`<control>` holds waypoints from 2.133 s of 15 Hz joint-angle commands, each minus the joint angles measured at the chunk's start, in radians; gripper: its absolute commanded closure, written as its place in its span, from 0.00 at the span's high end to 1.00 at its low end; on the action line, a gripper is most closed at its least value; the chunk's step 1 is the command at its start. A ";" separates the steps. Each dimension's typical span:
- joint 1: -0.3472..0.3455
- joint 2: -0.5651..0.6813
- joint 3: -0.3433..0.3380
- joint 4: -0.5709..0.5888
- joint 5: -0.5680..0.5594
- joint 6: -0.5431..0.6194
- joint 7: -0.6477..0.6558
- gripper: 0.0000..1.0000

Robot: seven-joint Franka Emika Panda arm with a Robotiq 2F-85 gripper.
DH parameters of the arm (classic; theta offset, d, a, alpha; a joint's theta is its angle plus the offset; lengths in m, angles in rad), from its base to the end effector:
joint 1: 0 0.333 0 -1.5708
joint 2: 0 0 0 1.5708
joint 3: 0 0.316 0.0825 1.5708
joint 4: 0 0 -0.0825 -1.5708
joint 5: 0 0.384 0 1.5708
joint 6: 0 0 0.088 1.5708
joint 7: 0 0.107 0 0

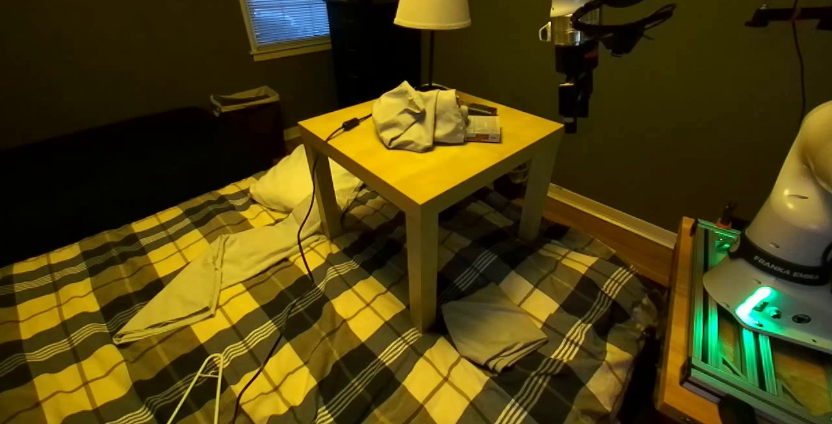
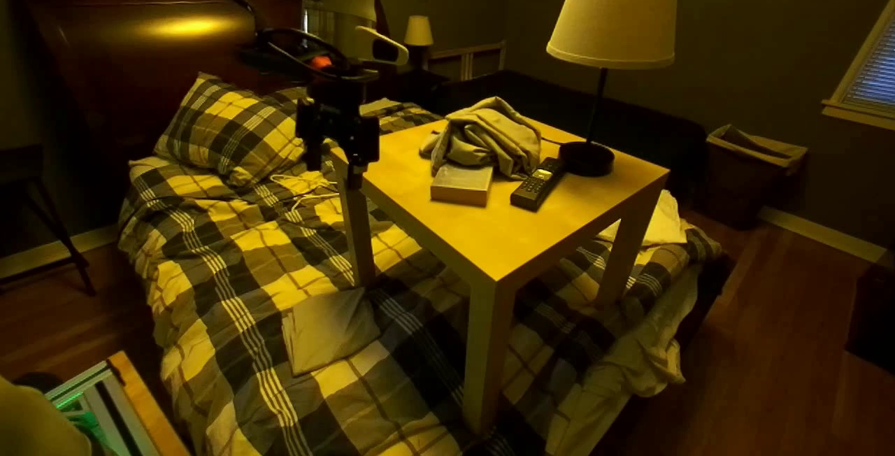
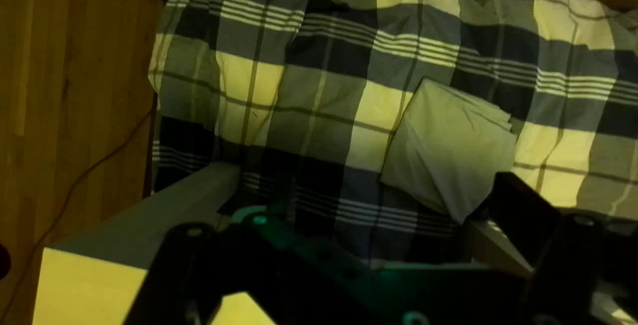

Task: Press a button on the remote controller

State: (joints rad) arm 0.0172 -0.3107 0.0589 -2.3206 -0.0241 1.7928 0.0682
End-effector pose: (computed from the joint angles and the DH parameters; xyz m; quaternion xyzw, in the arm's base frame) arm 0.4264 0.0313 0.4469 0.9939 0.0055 -0.1069 0.0280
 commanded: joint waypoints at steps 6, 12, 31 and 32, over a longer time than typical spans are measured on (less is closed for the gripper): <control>-0.077 0.079 -0.193 0.070 0.053 0.438 -0.227 0.85; -0.075 0.189 -0.249 0.089 0.181 0.743 -0.369 0.35; -0.119 0.467 -0.163 0.267 0.282 0.930 -0.369 0.00; -0.124 0.477 -0.159 0.274 0.279 0.927 -0.366 0.00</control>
State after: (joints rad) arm -0.0776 0.1212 -0.1239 -2.0891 0.2584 2.7306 -0.3193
